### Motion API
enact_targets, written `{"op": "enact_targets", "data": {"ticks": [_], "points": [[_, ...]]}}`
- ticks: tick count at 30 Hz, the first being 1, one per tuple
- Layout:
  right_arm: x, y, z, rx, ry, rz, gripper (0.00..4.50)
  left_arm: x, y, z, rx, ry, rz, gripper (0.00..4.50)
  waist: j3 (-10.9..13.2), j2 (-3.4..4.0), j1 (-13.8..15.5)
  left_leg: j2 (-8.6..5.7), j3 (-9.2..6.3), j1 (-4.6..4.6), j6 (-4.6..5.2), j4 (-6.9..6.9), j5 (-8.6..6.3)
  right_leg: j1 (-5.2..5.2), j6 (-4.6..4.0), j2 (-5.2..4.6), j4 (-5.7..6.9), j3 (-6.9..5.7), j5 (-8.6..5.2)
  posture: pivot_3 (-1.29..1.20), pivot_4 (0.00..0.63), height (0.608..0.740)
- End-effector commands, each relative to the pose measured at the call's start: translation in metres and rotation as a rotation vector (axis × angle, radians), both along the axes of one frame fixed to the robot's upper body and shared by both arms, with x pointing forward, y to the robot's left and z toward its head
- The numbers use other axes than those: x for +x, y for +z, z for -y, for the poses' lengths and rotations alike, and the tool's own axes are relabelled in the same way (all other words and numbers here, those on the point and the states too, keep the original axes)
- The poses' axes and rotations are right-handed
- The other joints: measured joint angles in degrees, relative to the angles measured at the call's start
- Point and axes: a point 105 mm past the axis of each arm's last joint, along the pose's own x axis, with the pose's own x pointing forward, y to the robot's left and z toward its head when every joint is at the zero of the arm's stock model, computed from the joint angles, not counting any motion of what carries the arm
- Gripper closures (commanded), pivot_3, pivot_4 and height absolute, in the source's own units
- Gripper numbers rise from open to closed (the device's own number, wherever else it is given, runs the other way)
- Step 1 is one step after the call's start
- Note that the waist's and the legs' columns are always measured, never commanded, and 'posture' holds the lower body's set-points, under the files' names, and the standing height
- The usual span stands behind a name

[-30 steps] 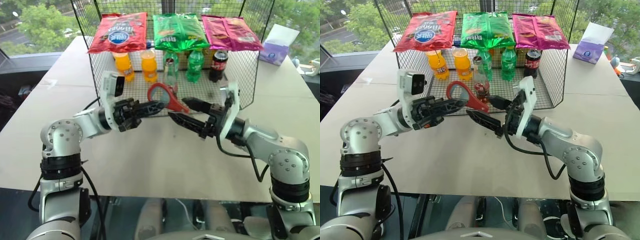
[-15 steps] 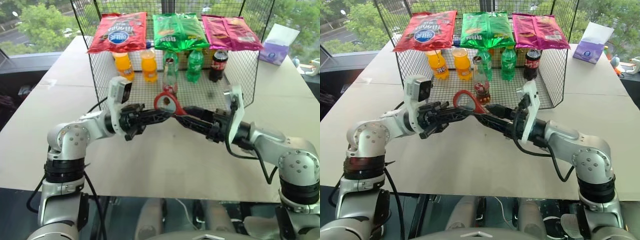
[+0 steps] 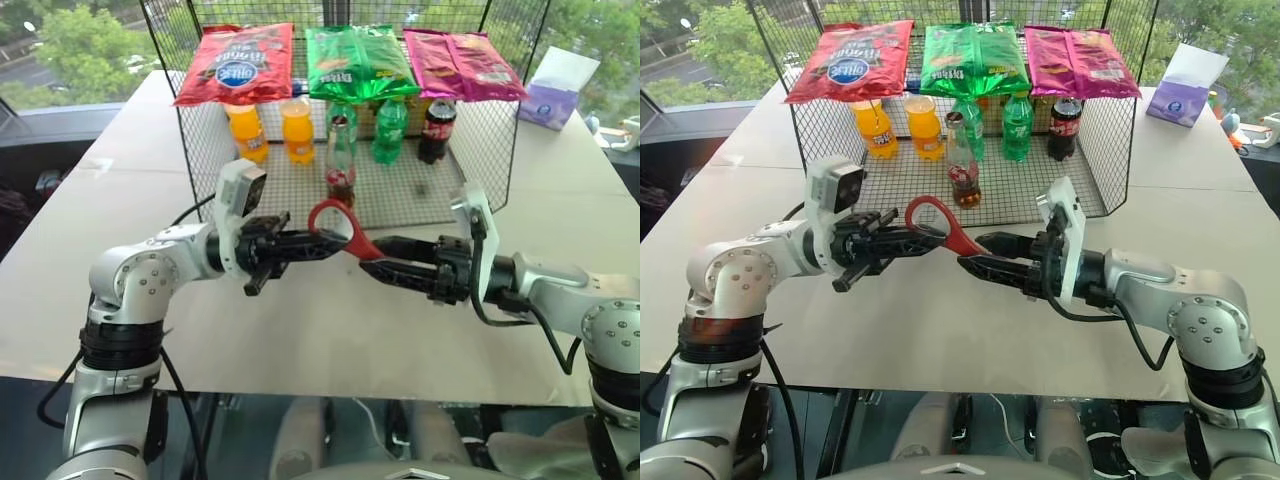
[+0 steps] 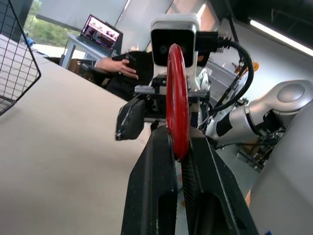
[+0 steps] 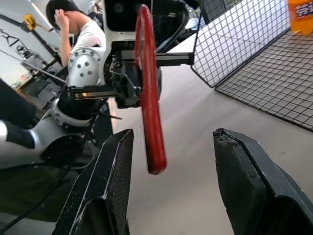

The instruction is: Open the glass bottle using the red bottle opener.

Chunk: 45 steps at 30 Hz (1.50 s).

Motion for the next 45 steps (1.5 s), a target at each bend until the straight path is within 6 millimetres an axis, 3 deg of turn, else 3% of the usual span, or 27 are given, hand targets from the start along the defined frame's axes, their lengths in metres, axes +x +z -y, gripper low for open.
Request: {"op": "enact_targets", "data": {"ticks": [1,14,31,35,38,45], "points": [[-0.009,0.008,-0.004,0.008,0.076,0.014,1.91,-0.007,0.004,0.003,0.012,-0.047,0.057,4.50,0.0,-0.01,0.0,0.00,0.00,0.00,0.00,0.00,0.00,0.00,0.00,0.00,0.00,0.00,0.00,0.00,0.150,0.740],[-0.017,-0.004,-0.011,-0.024,0.124,-0.015,1.91,-0.011,0.009,0.010,0.018,-0.072,0.096,4.50,0.0,-0.01,0.0,0.02,-0.03,-0.06,0.04,-0.06,-0.02,0.00,0.03,0.00,-0.16,-0.04,0.02,0.00,0.150,0.740],[-0.014,0.001,-0.012,-0.013,0.120,-0.008,1.91,-0.013,0.004,0.018,0.058,-0.092,0.126,4.50,0.0,-0.01,0.0,0.01,-0.02,-0.08,0.05,-0.07,-0.03,0.00,0.05,0.01,-0.20,-0.04,0.03,0.00,0.150,0.740],[-0.015,-0.001,-0.012,-0.018,0.126,-0.014,3.02,-0.013,0.007,0.021,0.060,-0.093,0.136,4.50,0.0,-0.01,0.0,0.01,-0.03,-0.08,0.05,-0.07,-0.03,0.00,0.05,0.01,-0.21,-0.05,0.03,0.00,0.150,0.740],[-0.015,-0.003,-0.012,-0.028,0.130,-0.019,4.48,-0.013,0.006,0.023,0.064,-0.095,0.144,4.50,0.0,-0.01,0.0,0.01,-0.02,-0.08,0.05,-0.07,-0.03,0.00,0.06,0.01,-0.22,-0.03,0.03,0.00,0.150,0.740],[-0.013,-0.006,-0.011,-0.046,0.126,-0.023,4.48,-0.015,-0.001,0.022,0.085,-0.096,0.213,4.50,0.0,-0.01,0.0,0.01,-0.01,-0.08,0.06,-0.10,-0.04,0.00,0.06,0.02,-0.25,-0.03,0.03,0.00,0.150,0.740]]}}
